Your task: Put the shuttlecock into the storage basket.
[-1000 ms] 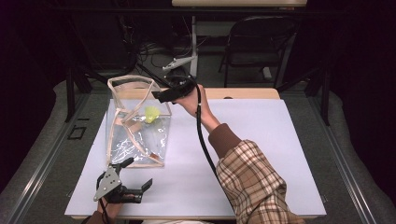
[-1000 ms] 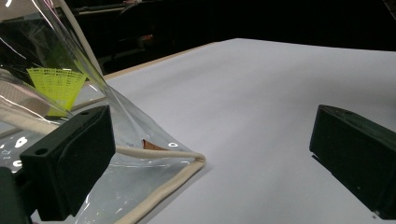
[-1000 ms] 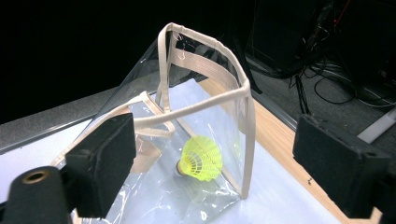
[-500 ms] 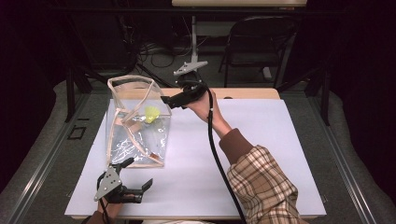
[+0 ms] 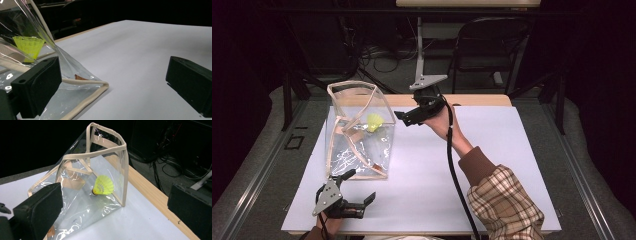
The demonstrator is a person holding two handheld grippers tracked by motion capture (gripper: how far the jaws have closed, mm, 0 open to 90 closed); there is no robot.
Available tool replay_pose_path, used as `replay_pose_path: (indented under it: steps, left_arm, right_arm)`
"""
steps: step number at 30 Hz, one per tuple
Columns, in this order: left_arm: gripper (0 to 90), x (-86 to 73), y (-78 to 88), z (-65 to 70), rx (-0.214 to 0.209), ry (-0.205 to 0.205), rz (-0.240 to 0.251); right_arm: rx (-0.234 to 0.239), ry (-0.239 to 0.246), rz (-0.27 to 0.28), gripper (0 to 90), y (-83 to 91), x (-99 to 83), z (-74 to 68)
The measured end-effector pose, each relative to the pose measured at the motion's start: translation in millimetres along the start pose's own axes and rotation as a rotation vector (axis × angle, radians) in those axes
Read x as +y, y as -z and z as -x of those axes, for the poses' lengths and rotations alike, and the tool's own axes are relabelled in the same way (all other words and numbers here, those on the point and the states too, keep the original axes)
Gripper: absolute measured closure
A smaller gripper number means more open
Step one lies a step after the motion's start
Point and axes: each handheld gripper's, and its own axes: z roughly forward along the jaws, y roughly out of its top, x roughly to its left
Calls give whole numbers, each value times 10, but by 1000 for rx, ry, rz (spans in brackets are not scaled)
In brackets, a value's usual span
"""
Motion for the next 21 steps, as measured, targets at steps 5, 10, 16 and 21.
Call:
replay_pose_path:
  steps: [5,10,16,21]
  left_arm:
    - [3,0,-1,0,0,0,-1]
    - [3,-1,-7,-1,0,-3,-5]
    - [3,-1,-9,-1,4,-3,-7]
    - [3,-1,-9,-3,5,-6,-12]
  right_arm:
    - [-6,2,10,0,101,-88,-2]
    - [-21,3,21,0,219,-188,6]
    - [-43,4,27,0,352,-310,21]
    - [-52,-5,25,0,456,-409,28]
